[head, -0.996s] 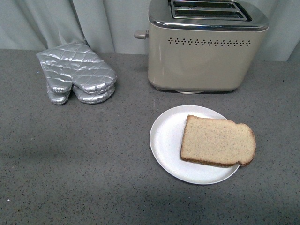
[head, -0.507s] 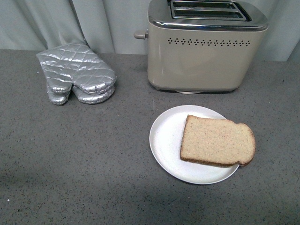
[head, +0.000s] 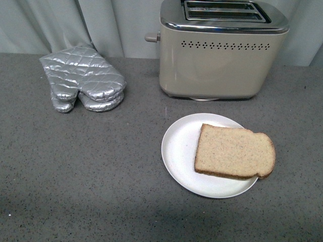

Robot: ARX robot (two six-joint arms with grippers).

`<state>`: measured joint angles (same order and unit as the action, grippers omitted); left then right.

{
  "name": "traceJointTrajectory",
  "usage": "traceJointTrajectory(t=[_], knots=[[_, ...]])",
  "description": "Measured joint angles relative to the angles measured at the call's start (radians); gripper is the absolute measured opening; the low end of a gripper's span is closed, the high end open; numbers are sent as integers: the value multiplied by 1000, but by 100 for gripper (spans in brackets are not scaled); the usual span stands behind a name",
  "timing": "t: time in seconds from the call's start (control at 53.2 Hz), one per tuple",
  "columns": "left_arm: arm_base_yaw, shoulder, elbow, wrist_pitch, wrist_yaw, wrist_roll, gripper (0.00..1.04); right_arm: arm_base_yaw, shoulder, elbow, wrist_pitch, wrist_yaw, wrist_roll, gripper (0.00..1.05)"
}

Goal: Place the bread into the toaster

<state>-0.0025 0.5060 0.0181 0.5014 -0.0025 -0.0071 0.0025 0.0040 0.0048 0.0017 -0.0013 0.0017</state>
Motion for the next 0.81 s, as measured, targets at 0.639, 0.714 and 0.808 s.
traceJointTrajectory(t=[0.639, 0.714, 0.808], knots=[[0, -254, 0, -246, 0, 0, 4, 0, 0, 0, 0, 0, 0, 95], [0, -275, 0, -266, 0, 0, 4, 0, 0, 0, 0, 0, 0, 95], [0, -296, 0, -288, 0, 0, 4, 0, 0, 0, 0, 0, 0, 95]])
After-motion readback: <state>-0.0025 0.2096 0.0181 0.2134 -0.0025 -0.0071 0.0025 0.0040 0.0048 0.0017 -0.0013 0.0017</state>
